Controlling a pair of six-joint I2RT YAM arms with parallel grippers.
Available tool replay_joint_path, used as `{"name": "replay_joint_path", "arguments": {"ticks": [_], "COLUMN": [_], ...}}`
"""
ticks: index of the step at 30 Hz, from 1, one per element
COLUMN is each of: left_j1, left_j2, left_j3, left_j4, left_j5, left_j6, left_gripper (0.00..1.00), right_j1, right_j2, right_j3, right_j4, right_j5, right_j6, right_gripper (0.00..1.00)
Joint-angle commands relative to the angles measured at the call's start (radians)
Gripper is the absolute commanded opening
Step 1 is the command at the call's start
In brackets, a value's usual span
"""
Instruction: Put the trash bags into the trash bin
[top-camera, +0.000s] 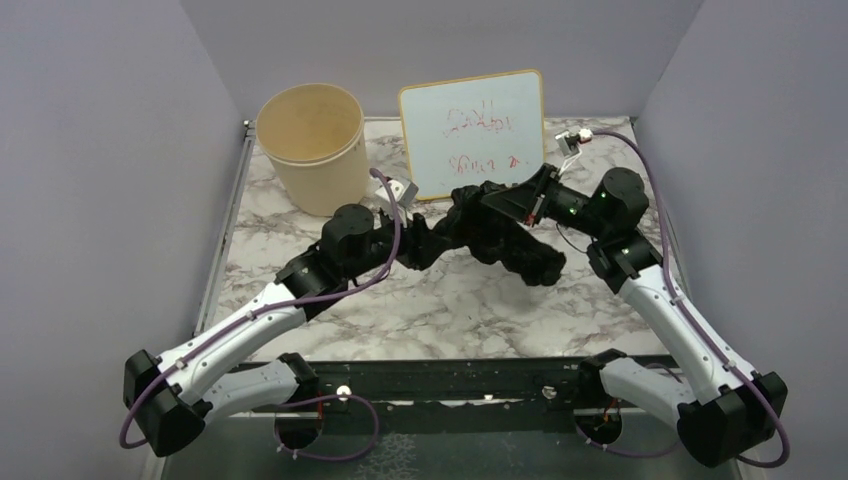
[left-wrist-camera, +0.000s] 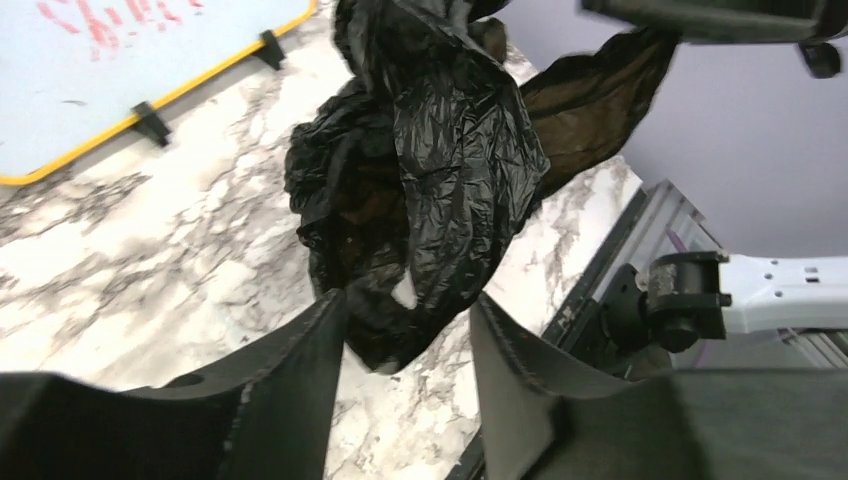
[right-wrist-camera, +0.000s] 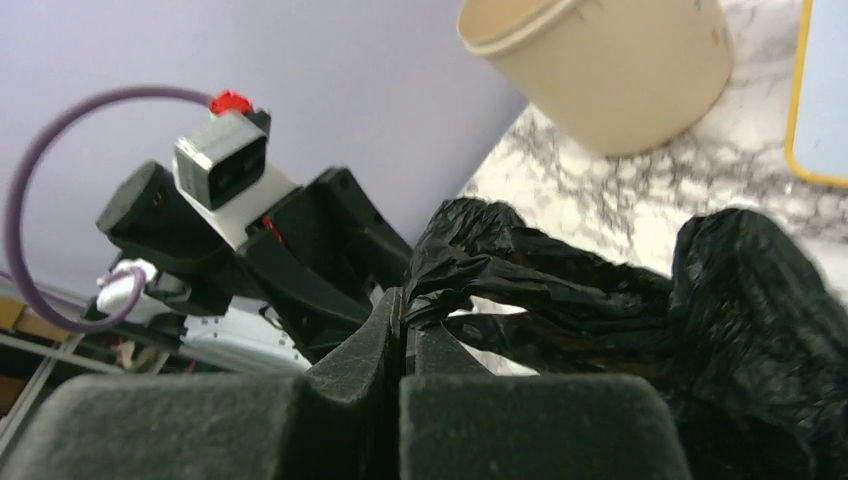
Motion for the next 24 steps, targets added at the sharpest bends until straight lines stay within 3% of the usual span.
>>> {"name": "replay_joint_path", "arguments": {"ticks": [1, 4, 9, 12, 20, 24], "left_j1": [0.006, 0.011, 0.017, 0.018, 0.018, 0.017], "left_j2": [0.079, 0.143, 0.290, 0.284, 0.306, 0.308], "left_j3": [0.044, 0.049, 0.100, 0.044, -0.002, -0.004], "left_j4": [0.109, 0.192, 0.202, 0.322, 0.407, 0.408], "left_j5": [0.194, 0.291, 0.434, 0.508, 0.478, 0.454], "left_j6": [-0.030, -0.023, -0.045, -0.121, -0.228, -0.228], "left_gripper": [0.52, 0.54, 0.45, 0.47, 0.48, 0.42], "right_j1": [-0.003, -0.003, -0.003, -0.002, -0.003, -0.003], "right_j2": [0.012, -0.022, -0.011, -0.018, -0.011, -0.013], "right_j3": [-0.044, -0.059, -0.015, -0.036, -0.100, -0.101], "right_j4": [-0.086, -0.088, -0.224, -0.236, -0.151, -0.157], "right_j5": [-0.105, -0.071, -0.026, 0.024, -0.010, 0.002], "right_j6": [-0.018, -0.014, -0.089, -0.080, -0.042, -0.038], "right_gripper": [0.00, 0.00, 0.00, 0.01, 0.01, 0.00]}}
